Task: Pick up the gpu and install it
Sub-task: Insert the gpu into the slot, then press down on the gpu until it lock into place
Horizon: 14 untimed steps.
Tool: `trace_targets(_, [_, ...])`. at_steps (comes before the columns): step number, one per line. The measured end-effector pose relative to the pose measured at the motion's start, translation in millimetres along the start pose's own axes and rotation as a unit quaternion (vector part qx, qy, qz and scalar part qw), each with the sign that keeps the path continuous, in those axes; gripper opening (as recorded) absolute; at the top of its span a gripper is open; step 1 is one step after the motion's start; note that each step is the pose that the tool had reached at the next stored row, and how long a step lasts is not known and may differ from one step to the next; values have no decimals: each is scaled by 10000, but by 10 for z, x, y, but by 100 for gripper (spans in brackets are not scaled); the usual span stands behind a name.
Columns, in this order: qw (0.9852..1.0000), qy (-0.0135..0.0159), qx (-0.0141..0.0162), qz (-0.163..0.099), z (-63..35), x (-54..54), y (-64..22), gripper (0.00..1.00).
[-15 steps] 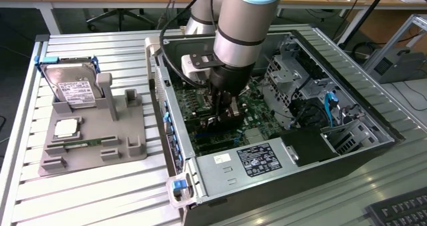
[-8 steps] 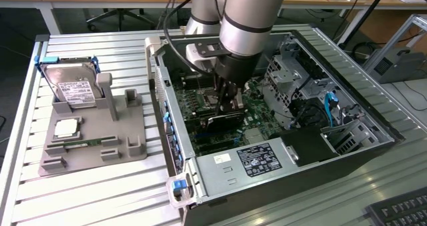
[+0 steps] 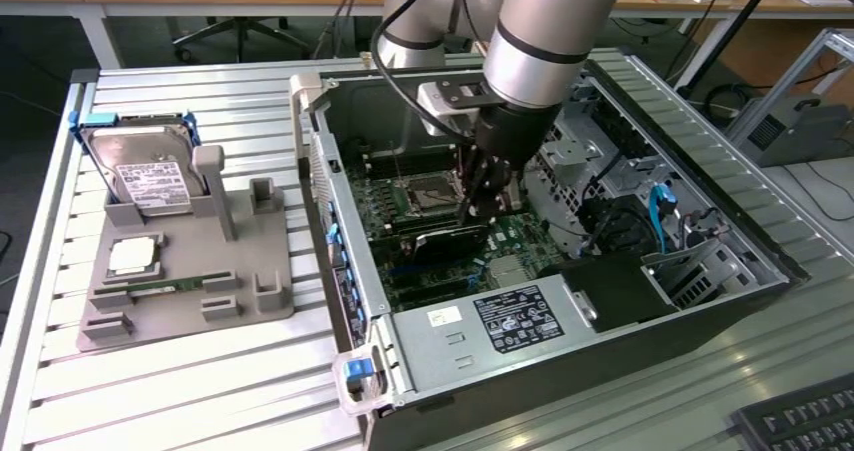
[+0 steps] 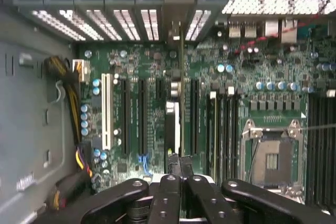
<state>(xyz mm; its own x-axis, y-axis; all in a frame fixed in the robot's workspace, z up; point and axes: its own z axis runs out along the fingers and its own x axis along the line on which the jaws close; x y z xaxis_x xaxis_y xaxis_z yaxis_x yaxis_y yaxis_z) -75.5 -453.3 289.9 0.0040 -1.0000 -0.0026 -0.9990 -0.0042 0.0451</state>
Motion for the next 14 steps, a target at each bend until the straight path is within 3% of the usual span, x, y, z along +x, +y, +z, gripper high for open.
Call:
trace_targets(2, [10000,0,-20,-1,-2,0,-54,11])
trace_targets(11, [10000,0,-22,-1,-3,0,-61,11])
trace_targets(14, [10000,0,-22,-1,7,-2,8,11])
